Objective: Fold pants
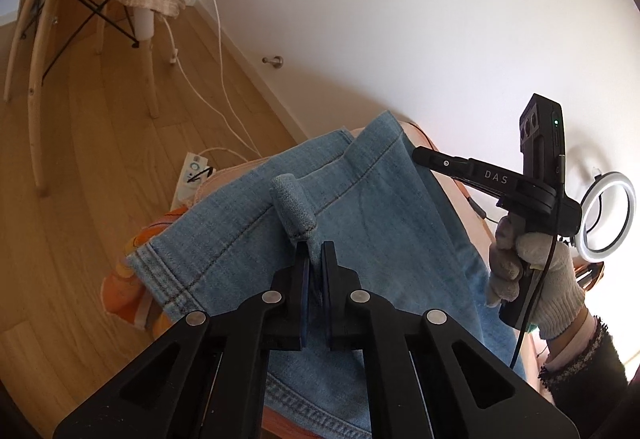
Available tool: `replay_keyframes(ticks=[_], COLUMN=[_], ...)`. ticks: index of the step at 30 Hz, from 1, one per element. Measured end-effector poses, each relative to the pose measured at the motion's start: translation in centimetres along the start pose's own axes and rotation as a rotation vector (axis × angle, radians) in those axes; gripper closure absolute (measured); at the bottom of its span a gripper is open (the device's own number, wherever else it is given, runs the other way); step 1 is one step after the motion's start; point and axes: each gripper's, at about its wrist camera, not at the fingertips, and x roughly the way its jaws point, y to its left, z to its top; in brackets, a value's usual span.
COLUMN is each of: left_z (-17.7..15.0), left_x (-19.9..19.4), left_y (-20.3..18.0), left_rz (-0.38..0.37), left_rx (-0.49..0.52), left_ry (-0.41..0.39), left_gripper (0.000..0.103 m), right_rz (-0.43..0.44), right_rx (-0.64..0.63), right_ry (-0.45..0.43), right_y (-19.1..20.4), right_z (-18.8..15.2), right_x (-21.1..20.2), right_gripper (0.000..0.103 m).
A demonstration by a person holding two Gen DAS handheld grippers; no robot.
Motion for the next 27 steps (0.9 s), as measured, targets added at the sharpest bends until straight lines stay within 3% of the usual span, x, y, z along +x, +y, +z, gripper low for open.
replay_keyframes(ticks=[3,5,9,15,18,21,27], left_z=[0.1,0.3,0.3,0.9,0.7,0.2,-0.1], left_x=[0.3,0.6,1.2,-0.9,-3.0,-3.4,-2.4], left_y=[0.9,1.0,0.2,0.5,1.2,2.6,3.5], left_rz=[0.001,-0.009,0.014,-0.042,-0.015,0.009,0.042], left_rx=[-0.063,-0.084,-0.02,-0.064,-0.052,-0.088,-0.12], left_ry=[0.007,0.009,-0.013,-0.058,-0.096,-0.079,-0.045], left_gripper=[0.087,0.087,0.099,0.1,0.1,0.1,0.1], right_rz=[-0.015,-0.021,-0.03,-0.071,-0.059,-0.048,-0.093], right_rx=[0.007,0.022,0.031,-0.018,-0.034,-0.048,-0.062], right_ry=[0.012,0.012,0.001,-0.041,-0.074,-0.084,-0.017], right_y=[-0.2,-0.5,-0.8,0.3,1.0,1.9,2.4], right_z=[-0.5,-0.5,-0.2,0.4,1.3,2.0,0.8], right_x=[0.6,0.6,0.2,-1.4,-2.3,-1.8,1.9], right_gripper=[0.103,0.103,0.103,0.103,0.103,0.103,0.103])
